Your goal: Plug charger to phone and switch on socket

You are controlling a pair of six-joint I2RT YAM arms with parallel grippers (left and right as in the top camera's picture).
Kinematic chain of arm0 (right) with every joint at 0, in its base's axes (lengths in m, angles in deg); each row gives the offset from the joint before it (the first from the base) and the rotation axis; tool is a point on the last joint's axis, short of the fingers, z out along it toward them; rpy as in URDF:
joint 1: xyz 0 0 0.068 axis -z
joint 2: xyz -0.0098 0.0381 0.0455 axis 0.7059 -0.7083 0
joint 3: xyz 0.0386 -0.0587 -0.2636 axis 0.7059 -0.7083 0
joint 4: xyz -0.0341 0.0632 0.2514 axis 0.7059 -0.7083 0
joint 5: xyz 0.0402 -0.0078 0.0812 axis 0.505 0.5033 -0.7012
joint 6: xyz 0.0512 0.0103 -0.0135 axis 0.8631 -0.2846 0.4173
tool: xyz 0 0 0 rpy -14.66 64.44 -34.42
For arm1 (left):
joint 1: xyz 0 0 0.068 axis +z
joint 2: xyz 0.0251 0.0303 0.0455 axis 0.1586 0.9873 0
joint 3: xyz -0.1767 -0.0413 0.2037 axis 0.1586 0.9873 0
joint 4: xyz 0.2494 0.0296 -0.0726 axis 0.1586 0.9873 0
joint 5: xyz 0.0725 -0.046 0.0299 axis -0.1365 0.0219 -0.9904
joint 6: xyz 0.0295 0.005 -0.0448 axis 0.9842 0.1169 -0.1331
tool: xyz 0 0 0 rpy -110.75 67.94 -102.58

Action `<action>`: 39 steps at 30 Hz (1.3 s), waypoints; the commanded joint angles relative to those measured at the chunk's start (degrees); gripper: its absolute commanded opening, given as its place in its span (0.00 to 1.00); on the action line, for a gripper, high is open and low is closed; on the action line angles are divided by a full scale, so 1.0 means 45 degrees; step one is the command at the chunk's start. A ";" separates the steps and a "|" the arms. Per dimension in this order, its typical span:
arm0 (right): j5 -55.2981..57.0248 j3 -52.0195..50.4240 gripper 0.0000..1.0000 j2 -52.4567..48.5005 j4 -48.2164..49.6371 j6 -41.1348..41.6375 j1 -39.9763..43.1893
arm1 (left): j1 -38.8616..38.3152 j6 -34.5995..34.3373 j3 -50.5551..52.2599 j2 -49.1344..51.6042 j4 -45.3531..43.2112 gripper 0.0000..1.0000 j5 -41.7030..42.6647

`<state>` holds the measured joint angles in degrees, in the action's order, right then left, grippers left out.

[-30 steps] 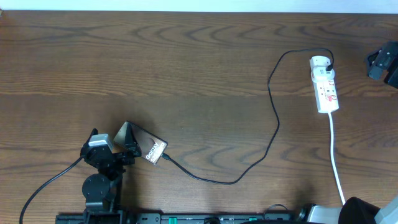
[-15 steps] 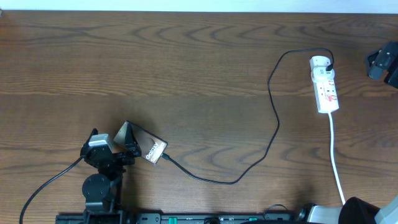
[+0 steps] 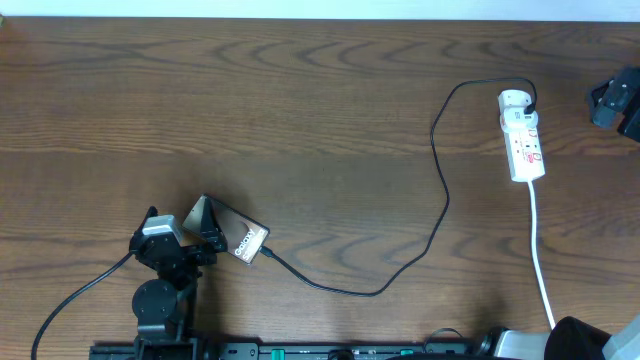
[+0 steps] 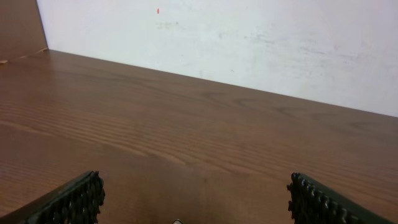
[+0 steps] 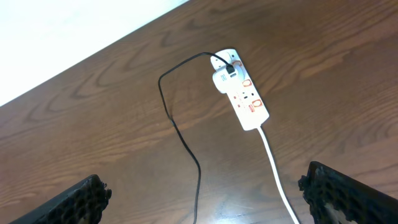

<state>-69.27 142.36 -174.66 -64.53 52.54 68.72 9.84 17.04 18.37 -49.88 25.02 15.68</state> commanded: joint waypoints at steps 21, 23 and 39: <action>0.0325 -1.3401 0.99 0.5727 1.5475 -0.4080 -0.6708 | 0.0053 0.0209 0.0306 -0.0063 0.0379 0.93 0.0019; 0.0325 -1.5106 0.99 0.6377 1.6796 -0.4148 -0.6815 | 0.0053 0.0209 0.0306 -0.0063 0.0379 0.93 0.0019; 0.0903 -2.4499 0.99 1.2279 1.9768 -0.4143 -0.6805 | 0.0053 0.0209 0.0306 -0.0063 0.0379 0.94 0.0019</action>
<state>-66.54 36.73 -124.19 24.23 34.68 38.56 9.84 17.21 18.37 -49.86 25.07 15.87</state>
